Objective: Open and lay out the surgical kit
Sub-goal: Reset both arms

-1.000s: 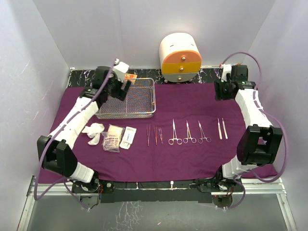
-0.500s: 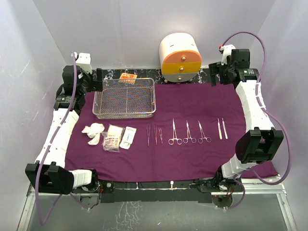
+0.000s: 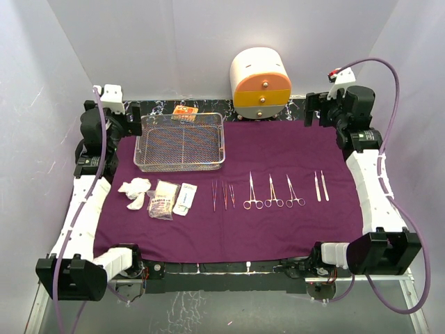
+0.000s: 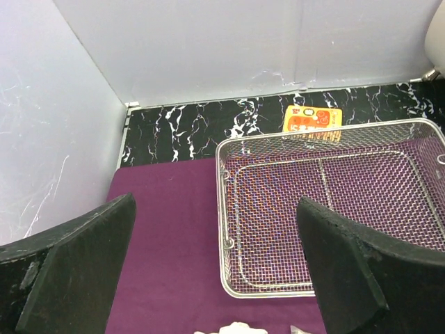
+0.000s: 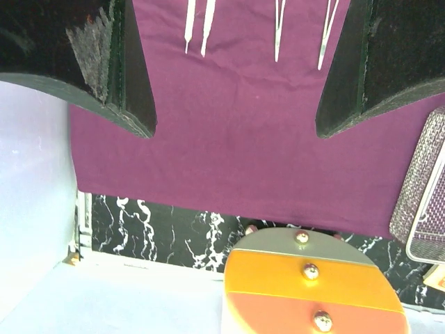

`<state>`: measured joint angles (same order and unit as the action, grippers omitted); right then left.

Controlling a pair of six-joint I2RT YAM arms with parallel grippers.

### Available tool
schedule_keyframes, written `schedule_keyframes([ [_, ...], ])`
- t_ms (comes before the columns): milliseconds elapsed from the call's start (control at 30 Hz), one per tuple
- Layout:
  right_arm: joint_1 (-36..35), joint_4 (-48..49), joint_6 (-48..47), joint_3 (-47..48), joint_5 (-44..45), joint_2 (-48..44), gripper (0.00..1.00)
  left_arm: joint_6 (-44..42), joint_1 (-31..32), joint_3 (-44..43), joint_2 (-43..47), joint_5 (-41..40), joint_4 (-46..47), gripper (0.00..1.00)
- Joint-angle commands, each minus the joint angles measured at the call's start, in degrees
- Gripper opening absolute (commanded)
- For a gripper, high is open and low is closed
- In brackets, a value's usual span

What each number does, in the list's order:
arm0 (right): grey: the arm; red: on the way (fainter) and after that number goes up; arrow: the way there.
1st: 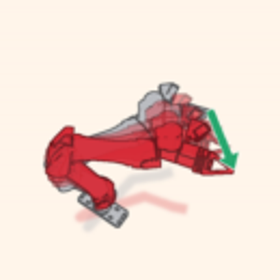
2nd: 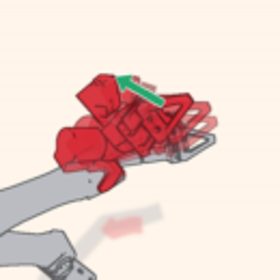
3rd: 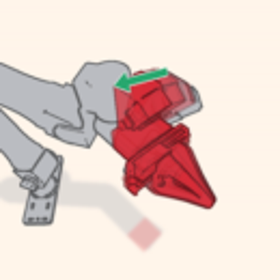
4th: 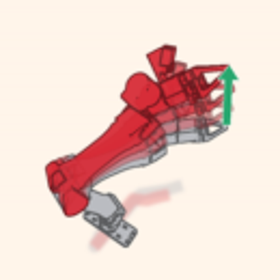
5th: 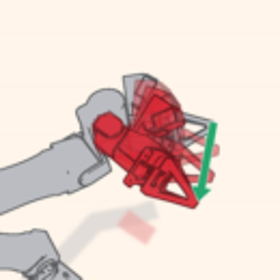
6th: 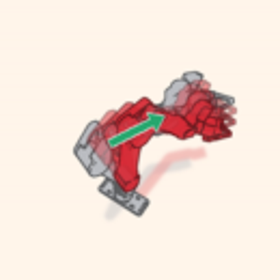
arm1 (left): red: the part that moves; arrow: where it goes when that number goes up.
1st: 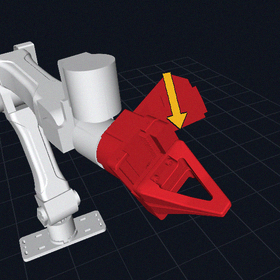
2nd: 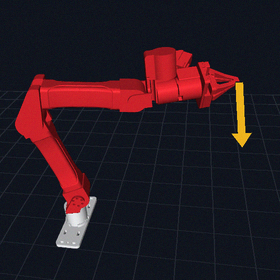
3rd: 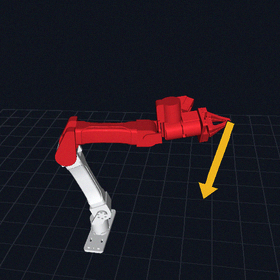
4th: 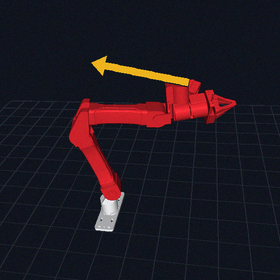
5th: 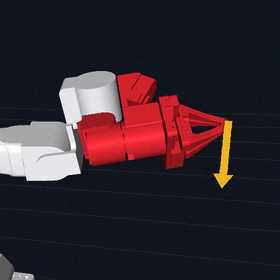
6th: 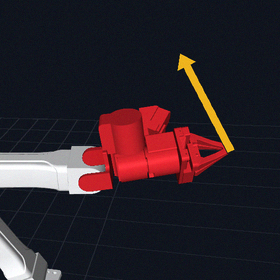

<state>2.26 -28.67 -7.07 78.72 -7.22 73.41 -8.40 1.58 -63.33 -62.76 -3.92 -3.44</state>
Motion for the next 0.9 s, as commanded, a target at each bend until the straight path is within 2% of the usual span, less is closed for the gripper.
schedule_keyframes([
  [0, 0.0, 15.5, 1.3, -5.6, -4.0, -2.8, 0.98, -2.2, -0.2, -0.4, -1.9, 2.8, 1.1, 0.98],
  [200, 0.0, 20.6, 2.1, -9.2, -6.5, -4.0, 0.98, -1.4, -0.2, 0.2, -2.6, 3.4, 1.7, 0.99],
  [533, 0.1, 17.5, 1.6, -9.4, -10.0, -5.0, 0.98, 1.6, -1.5, -2.5, -0.8, 6.2, -6.1, 0.98],
  [867, 0.1, 13.6, -0.4, -8.0, -9.5, -6.7, 0.98, 2.0, -2.3, -4.0, -0.6, 7.1, -6.9, 0.99],
])
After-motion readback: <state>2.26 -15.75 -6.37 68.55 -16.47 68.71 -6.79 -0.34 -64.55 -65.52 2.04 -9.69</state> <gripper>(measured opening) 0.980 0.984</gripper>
